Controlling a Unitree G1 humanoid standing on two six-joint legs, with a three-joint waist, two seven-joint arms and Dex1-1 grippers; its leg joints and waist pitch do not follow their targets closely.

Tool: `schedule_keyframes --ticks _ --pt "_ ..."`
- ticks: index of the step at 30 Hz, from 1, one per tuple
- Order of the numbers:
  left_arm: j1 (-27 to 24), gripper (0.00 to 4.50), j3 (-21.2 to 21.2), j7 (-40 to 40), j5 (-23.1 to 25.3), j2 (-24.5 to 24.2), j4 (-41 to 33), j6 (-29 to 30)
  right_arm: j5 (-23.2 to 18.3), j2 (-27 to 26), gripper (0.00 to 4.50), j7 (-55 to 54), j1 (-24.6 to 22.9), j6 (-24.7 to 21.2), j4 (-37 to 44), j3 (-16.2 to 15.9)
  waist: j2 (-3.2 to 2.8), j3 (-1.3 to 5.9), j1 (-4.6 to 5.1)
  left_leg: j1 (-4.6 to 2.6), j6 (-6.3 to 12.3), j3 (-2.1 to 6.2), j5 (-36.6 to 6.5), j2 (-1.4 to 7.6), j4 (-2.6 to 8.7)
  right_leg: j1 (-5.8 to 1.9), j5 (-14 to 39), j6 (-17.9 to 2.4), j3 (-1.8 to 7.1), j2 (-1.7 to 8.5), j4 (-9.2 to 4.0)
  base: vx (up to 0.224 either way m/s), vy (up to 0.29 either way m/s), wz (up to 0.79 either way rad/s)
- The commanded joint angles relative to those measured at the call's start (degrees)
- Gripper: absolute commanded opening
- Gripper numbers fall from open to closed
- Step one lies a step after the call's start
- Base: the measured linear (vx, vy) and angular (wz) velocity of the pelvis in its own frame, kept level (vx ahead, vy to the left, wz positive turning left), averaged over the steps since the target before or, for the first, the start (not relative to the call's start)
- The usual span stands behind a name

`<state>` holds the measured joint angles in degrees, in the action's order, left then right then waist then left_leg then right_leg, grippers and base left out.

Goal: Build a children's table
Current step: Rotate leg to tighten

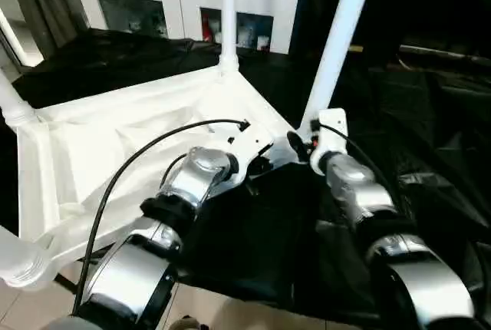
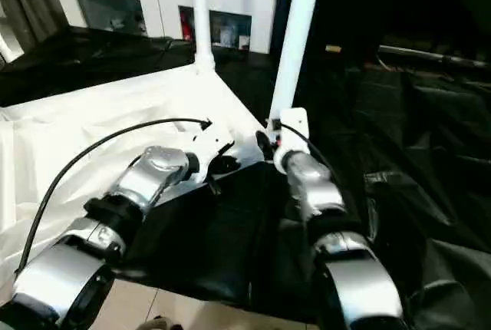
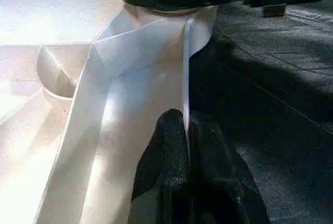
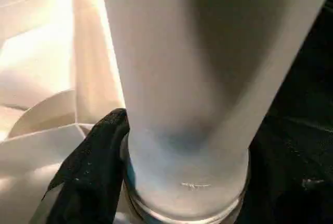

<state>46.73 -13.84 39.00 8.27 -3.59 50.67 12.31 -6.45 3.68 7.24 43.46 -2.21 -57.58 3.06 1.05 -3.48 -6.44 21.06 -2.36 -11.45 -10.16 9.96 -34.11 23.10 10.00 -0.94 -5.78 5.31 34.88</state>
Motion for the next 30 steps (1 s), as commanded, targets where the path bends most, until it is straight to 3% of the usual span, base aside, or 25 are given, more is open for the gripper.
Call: schedule_keyframes --ticks 1,3,6,11,17,22,30 --pt "1.61 0.0 0.7 -2.35 -0.87 1.29 -0.14 -2.85 -0.22 -1.61 2.76 -0.94 -0.8 -1.56 -4.52 0.67 0.67 3.82 0.24 -0.78 0.74 1.97 -15.06 3.52 4.53 -2.43 20.44 -9.28 3.46 4.89 -5.32 0.0 0.0 0.0" --pt "1.57 0.0 0.79 -1.95 -0.93 0.89 0.01 -2.82 -0.13 -1.74 3.32 0.78 -0.37 0.49 -4.07 0.75 0.65 3.85 0.25 -0.84 0.57 1.99 -15.71 3.58 4.56 -2.42 20.58 -9.24 3.5 5.01 -5.35 0.0 0.0 0.0" --pt "1.07 0.0 0.7 -0.21 -1.29 -0.43 -0.45 -3.26 -2.79 -1.6 3.55 5.66 -0.34 2.64 -1.9 2.56 0.74 3.87 0.19 -0.7 1.13 1.99 -15.39 3.6 4.56 -2.6 19.31 -9.48 3.61 5.06 -5.18 0.0 0.0 0.0" --pt "0.13 0.0 0.97 3.31 -1.82 -2.23 -1.7 -4.7 -3.03 0.81 3.91 12.29 -0.91 4.1 0.93 1.32 0.88 3.99 0.08 -0.45 2.49 1.77 -12.77 3.51 4.3 -2.91 15.89 -10.77 3.59 5.0 -4.78 0.0 0.0 0.0" --pt "-3.96 0.0 -0.13 14.54 -4.12 -6.87 -8.09 -9.62 -0.72 9.74 4.27 32.53 -5.53 -2.17 11.23 -6.09 0.99 4.18 -0.15 -0.25 5.44 1.69 -8.83 3.69 3.99 -3.11 10.11 -12.32 3.55 4.72 -3.99 0.0 0.0 0.0" --pt "-6.93 0.0 -0.77 21.62 -6.6 -10.01 -14.06 -8.85 -1.56 16.04 4.27 43.69 -8.76 -2.82 17.89 -8.31 0.92 3.95 -0.84 -0.49 4.18 1.58 -10.79 4.06 4.08 -2.83 14.09 -11.98 3.59 4.75 -4.26 0.0 0.0 0.0" --pt "-9.26 0.0 -1.0 26.33 -7.51 -11.88 -18.54 -8.31 -2.51 19.11 4.27 50.63 -11.38 -4.12 22.88 -10.0 0.86 3.85 -1.49 -0.59 3.2 1.66 -11.82 4.01 4.19 -2.52 17.13 -10.98 3.59 4.8 -4.6 0.0 0.0 0.0"
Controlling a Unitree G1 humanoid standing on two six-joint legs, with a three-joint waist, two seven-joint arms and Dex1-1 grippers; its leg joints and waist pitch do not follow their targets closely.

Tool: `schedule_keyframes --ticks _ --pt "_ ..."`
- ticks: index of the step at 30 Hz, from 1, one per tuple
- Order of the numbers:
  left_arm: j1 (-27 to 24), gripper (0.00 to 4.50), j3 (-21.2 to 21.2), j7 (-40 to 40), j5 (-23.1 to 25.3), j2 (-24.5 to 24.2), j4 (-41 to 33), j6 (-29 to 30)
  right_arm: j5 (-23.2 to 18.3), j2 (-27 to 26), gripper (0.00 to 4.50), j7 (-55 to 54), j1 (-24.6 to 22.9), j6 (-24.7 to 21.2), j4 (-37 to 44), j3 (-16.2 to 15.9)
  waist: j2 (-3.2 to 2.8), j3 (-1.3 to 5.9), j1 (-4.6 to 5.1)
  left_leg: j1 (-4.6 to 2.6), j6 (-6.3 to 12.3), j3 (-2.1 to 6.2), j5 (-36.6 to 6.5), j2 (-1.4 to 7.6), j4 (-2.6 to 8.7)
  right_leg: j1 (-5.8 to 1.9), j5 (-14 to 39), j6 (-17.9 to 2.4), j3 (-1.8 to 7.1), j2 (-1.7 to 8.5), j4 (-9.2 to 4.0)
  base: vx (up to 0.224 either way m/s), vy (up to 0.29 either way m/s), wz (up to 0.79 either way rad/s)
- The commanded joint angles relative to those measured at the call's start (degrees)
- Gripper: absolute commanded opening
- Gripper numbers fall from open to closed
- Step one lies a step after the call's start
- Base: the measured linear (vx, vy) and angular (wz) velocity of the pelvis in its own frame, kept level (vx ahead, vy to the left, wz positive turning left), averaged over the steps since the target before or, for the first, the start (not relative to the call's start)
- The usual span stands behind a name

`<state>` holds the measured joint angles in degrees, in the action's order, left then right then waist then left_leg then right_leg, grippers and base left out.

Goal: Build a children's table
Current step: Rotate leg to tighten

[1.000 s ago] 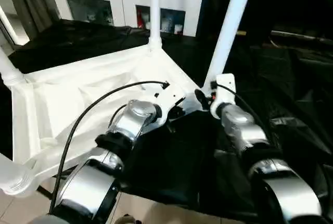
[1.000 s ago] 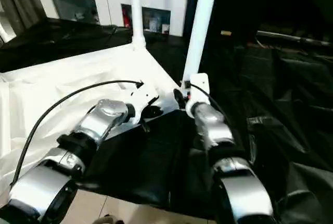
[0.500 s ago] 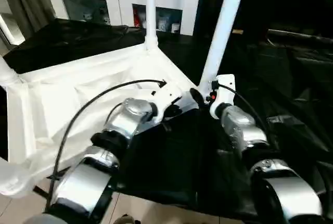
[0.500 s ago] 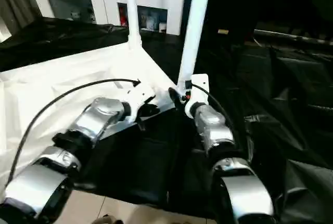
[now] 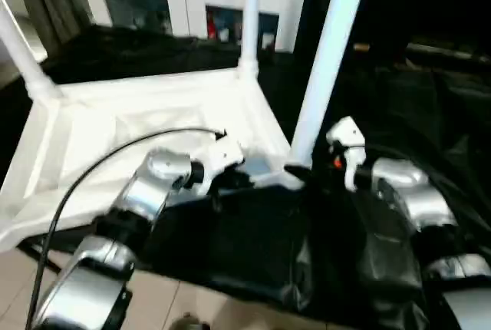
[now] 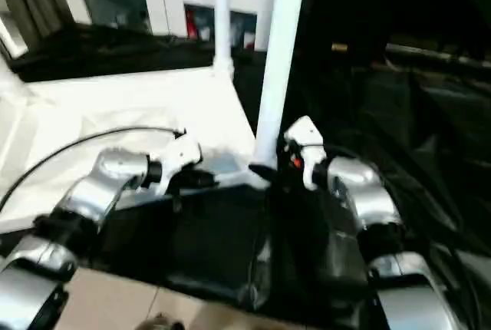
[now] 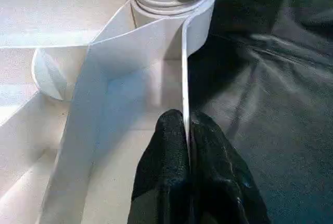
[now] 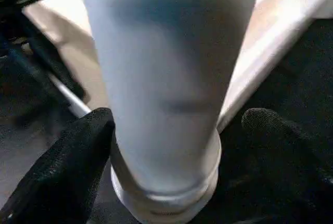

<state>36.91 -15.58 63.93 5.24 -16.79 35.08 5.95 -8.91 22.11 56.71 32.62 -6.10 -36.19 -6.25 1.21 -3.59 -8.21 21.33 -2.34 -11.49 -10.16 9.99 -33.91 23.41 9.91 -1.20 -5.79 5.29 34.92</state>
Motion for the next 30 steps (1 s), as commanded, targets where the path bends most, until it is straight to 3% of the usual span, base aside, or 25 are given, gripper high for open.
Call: schedule_keyframes --ticks 1,3,18,26,30 --pt "0.56 0.0 0.74 1.41 -4.46 1.23 -2.99 -1.92 0.38 0.68 4.27 0.94 -0.56 -0.19 1.3 -0.88 0.7 3.96 0.23 -0.9 2.98 1.68 -11.88 3.94 3.98 -2.77 17.24 -10.72 3.64 4.81 -4.66 0.0 0.0 0.0" --pt "0.55 0.0 0.73 1.45 -4.4 1.13 -3.1 -1.82 0.84 0.43 4.27 0.14 -0.5 -0.22 0.91 -0.72 0.61 4.0 0.23 -0.88 2.73 1.75 -11.92 3.96 4.03 -2.82 16.99 -10.78 3.62 4.81 -4.64 0.0 0.0 0.0" --pt "-0.05 0.0 1.03 2.11 -4.17 0.94 -4.8 -0.54 1.2 -0.53 2.92 0.25 -1.35 -0.6 0.82 -1.44 0.81 4.11 0.15 -0.76 3.02 1.73 -10.64 3.87 3.87 -2.96 15.57 -10.86 3.59 4.83 -4.4 0.0 0.0 0.0" --pt "0.03 0.0 1.57 1.48 -4.21 0.91 -4.32 0.03 0.57 -1.69 2.78 -0.51 -1.72 -0.37 0.59 -0.73 0.87 4.12 0.27 -0.7 2.9 1.73 -10.59 3.79 3.84 -3.01 15.88 -10.69 3.6 4.82 -4.43 0.0 0.0 0.0" --pt "1.95 0.0 2.77 -6.18 -2.16 3.09 0.37 1.06 1.28 -4.5 2.77 -9.09 -1.37 0.03 -3.79 1.49 0.84 4.08 0.6 -0.84 2.34 1.72 -10.75 3.67 3.94 -2.77 16.02 -10.87 3.6 4.76 -4.56 0.0 0.0 0.0"
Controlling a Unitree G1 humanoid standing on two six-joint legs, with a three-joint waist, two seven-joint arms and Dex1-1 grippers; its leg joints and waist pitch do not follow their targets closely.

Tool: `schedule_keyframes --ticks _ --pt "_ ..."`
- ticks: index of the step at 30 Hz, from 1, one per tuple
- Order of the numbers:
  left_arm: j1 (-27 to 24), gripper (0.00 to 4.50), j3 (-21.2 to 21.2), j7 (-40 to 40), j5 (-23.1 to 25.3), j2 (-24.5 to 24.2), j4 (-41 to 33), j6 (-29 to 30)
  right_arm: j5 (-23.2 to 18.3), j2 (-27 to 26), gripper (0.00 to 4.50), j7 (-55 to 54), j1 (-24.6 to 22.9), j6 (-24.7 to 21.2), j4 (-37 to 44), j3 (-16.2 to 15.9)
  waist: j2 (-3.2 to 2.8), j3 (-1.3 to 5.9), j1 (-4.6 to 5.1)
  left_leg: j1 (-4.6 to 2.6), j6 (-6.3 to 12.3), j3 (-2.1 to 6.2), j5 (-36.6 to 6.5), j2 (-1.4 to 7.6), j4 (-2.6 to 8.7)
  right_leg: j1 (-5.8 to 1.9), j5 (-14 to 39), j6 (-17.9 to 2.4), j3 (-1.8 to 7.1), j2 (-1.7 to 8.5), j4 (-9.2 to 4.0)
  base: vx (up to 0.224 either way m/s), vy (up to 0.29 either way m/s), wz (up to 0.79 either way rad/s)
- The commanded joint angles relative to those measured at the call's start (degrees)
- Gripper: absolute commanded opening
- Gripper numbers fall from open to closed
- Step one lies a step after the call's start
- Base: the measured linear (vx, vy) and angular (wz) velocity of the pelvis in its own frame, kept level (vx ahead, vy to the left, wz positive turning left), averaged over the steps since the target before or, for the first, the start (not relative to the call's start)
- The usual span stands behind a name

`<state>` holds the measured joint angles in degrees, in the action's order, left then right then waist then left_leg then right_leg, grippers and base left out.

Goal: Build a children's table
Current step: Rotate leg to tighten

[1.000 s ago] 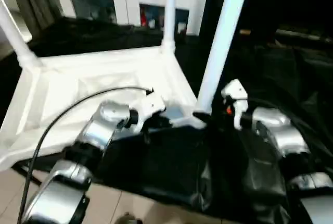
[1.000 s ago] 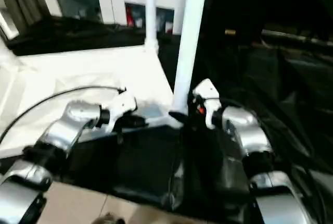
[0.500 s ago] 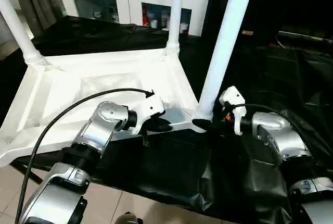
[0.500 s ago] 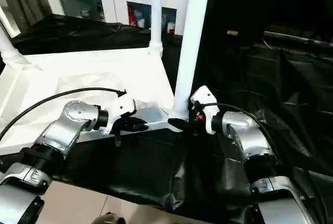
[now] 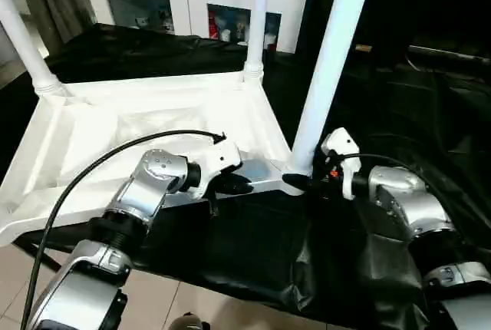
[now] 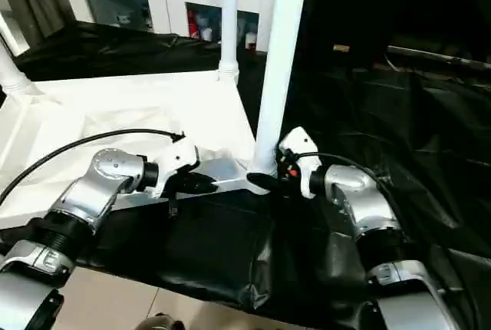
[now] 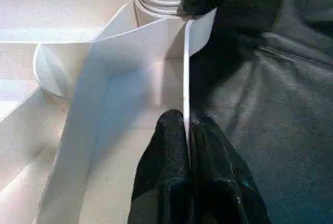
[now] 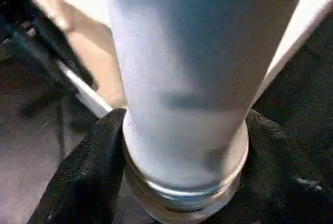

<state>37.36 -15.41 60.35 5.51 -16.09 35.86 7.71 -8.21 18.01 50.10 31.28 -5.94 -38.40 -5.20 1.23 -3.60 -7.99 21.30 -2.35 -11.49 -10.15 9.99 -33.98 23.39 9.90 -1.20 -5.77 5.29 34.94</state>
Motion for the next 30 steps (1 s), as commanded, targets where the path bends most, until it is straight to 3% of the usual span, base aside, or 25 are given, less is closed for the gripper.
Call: schedule_keyframes --ticks 1,5,8,12,17,20,26,30 --pt "2.18 0.0 2.88 -5.07 -1.76 3.08 1.16 -0.48 1.13 -1.33 2.77 -6.19 0.4 -0.01 -3.43 1.16 0.78 4.17 0.41 -0.89 1.9 1.79 -10.78 3.67 4.01 -2.85 16.3 -10.81 3.55 4.83 -4.58 0.0 0.0 0.0" --pt "4.81 0.0 4.24 -13.77 -0.67 6.23 6.5 1.21 1.03 -5.37 2.77 -19.76 1.91 -1.06 -8.83 4.76 0.77 4.09 0.58 -0.99 1.16 1.81 -11.77 3.53 4.05 -2.85 17.8 -10.34 3.6 4.9 -4.81 0.0 0.0 0.0" --pt "8.21 0.0 5.41 -23.46 -0.19 11.13 11.93 2.19 -0.84 -10.54 2.77 -37.95 4.82 -1.16 -15.69 10.29 0.54 4.08 0.97 -1.31 -0.3 1.99 -12.42 3.51 4.3 -2.62 19.01 -10.2 3.58 4.82 -4.94 0.0 0.0 0.0" --pt "9.55 0.0 4.76 -27.38 0.89 13.54 14.03 1.37 0.77 -12.61 2.77 -44.93 6.67 1.17 -18.21 10.46 0.45 4.2 0.7 -1.47 0.24 1.7 -13.17 3.46 4.18 -2.56 16.48 -10.31 3.73 4.85 -4.96 0.0 0.0 0.0" --pt "8.86 0.0 3.17 -24.3 1.25 13.64 13.65 -1.09 1.69 -13.42 2.77 -42.35 7.88 4.89 -18.51 9.91 0.56 4.17 0.57 -0.93 1.41 1.79 -12.69 3.43 4.23 -3.0 16.12 -9.4 3.67 4.96 -4.91 0.0 0.0 0.0" --pt "7.69 0.0 2.58 -20.93 1.08 12.25 12.02 -2.17 0.8 -12.71 3.47 -37.46 7.54 7.19 -16.49 10.11 0.7 4.19 0.53 -0.81 1.91 1.8 -12.45 3.44 4.22 -3.1 16.44 -9.21 3.66 5.02 -4.91 0.0 0.0 0.0" --pt "6.35 0.0 1.95 -17.08 0.26 9.71 10.24 -4.44 1.09 -8.44 3.91 -26.5 6.68 7.99 -12.65 6.23 0.86 4.19 0.58 -0.65 3.24 1.68 -10.95 3.53 4.05 -3.24 14.05 -10.42 3.66 4.92 -4.55 0.0 0.0 0.0" --pt "4.91 0.0 2.14 -12.63 -0.76 7.68 7.59 -5.57 1.45 -3.81 4.27 -15.95 5.17 7.31 -7.97 3.78 0.83 4.06 0.81 -0.61 3.66 1.77 -11.94 3.56 4.08 -3.34 16.14 -9.87 3.58 4.84 -4.8 0.0 0.0 0.0"
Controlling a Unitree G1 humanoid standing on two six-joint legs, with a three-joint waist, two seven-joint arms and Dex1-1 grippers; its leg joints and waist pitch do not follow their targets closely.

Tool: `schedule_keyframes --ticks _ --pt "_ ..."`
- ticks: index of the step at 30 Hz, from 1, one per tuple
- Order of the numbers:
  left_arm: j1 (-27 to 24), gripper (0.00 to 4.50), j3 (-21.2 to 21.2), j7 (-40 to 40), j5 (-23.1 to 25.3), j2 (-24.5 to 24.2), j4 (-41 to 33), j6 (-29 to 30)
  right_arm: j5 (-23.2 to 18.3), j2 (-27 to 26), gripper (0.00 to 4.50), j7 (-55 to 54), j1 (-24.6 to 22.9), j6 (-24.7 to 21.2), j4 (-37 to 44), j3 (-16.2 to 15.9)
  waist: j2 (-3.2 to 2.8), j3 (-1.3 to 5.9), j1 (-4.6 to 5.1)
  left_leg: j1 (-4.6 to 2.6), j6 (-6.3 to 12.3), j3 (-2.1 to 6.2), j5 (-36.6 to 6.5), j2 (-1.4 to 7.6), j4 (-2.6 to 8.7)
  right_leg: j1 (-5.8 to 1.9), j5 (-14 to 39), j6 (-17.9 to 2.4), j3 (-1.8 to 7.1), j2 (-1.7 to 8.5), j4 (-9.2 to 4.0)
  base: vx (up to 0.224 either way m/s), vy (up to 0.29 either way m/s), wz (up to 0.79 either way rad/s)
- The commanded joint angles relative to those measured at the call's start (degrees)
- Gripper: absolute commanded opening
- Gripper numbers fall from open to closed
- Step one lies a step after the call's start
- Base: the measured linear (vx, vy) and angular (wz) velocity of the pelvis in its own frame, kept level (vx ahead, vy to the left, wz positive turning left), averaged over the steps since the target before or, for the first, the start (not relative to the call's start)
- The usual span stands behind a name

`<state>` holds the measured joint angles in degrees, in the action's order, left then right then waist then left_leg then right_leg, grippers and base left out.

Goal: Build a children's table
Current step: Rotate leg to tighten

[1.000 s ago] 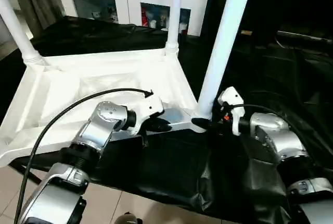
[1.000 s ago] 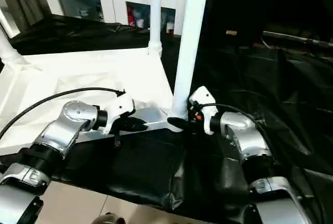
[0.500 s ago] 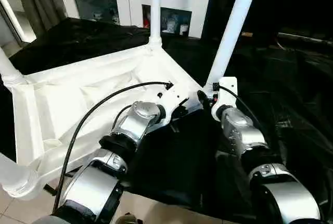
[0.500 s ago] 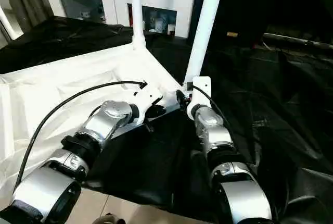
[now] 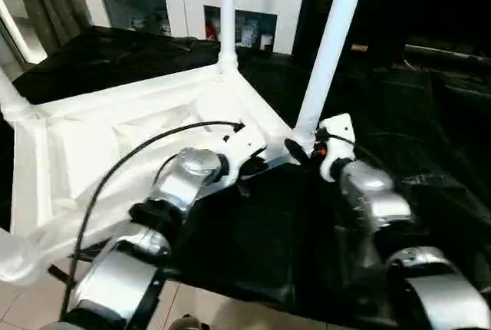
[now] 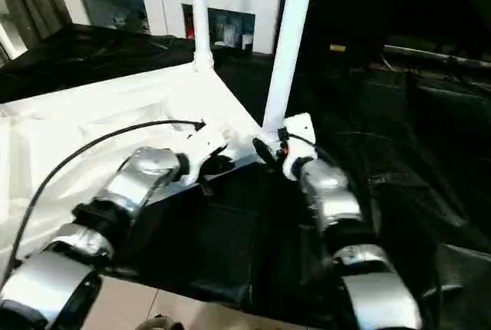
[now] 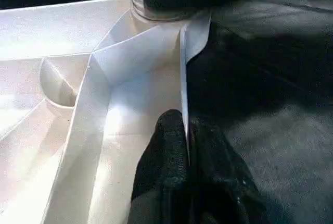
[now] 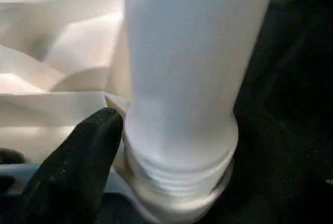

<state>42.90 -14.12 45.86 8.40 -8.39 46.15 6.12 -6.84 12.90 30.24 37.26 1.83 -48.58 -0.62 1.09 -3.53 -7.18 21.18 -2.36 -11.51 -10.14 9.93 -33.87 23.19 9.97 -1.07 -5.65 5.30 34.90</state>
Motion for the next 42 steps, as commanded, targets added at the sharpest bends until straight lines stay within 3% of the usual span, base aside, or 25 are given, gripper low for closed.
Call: schedule_keyframes --ticks 1,9,15,19,30,31,37,42 --pt "-1.43 0.0 0.81 4.62 -4.23 -1.26 -4.27 -4.06 0.06 3.95 4.32 10.29 -1.88 -1.73 4.92 -2.11 1.0 3.99 0.0 -0.43 4.11 1.79 -11.72 3.65 3.92 -3.23 15.71 -9.88 3.5 4.72 -4.68 0.0 0.0 0.0" --pt "-4.18 0.0 -0.12 14.1 -6.74 -4.74 -10.34 -4.44 -1.21 9.6 4.44 23.82 -4.78 -4.78 11.13 -6.04 0.96 3.95 -0.07 -0.43 4.35 1.74 -11.4 3.91 3.82 -3.0 15.8 -11.39 3.44 4.78 -4.61 0.0 0.0 0.0" --pt "-5.95 0.0 -0.47 18.55 -8.4 -5.83 -14.73 -2.2 -0.34 8.69 4.44 25.01 -4.33 -4.42 10.64 -6.79 0.86 3.9 -0.55 -0.81 3.34 1.71 -12.07 4.06 3.94 -2.57 17.15 -11.48 3.56 4.86 -4.62 0.0 0.0 0.0" --pt "-6.52 0.0 -0.71 19.49 -8.7 -6.15 -15.88 -1.73 -0.24 8.11 4.44 25.63 -4.31 -4.65 11.18 -7.05 0.89 3.95 -0.8 -0.64 3.1 1.75 -11.55 4.02 3.97 -2.71 15.73 -11.5 3.58 4.88 -4.37 0.0 0.0 0.0" --pt "-6.66 0.0 -0.36 20.08 -8.08 -6.46 -16.43 -0.95 -1.13 8.17 3.51 27.13 -4.8 -4.85 11.75 -6.61 0.92 3.96 -0.74 -0.59 3.09 1.76 -11.19 3.91 3.92 -2.78 16.49 -10.86 3.55 4.83 -4.46 0.0 0.0 0.0" --pt "-6.66 0.0 -0.4 20.07 -8.09 -6.5 -16.41 -0.93 -1.14 8.15 3.27 27.22 -4.93 -4.82 11.84 -6.58 0.91 3.99 -0.75 -0.63 3.08 1.76 -11.12 3.94 3.92 -2.76 16.31 -10.89 3.54 4.82 -4.44 0.0 0.0 0.0" --pt "-6.85 0.0 -0.62 20.25 -8.25 -6.83 -16.39 -0.58 -1.26 7.81 2.83 27.23 -5.28 -4.93 11.75 -6.2 0.91 4.02 -0.74 -0.6 3.16 1.74 -10.83 3.92 3.87 -2.8 15.6 -11.13 3.54 4.79 -4.36 0.0 0.0 0.0" --pt "-6.88 0.0 -0.41 19.4 -8.08 -6.47 -15.87 -0.11 -0.95 6.56 2.73 23.88 -5.17 -5.32 9.98 -5.1 0.93 4.03 -0.7 -0.58 3.12 1.75 -10.87 3.91 3.87 -2.83 15.9 -11.11 3.53 4.82 -4.38 0.0 0.0 0.0"
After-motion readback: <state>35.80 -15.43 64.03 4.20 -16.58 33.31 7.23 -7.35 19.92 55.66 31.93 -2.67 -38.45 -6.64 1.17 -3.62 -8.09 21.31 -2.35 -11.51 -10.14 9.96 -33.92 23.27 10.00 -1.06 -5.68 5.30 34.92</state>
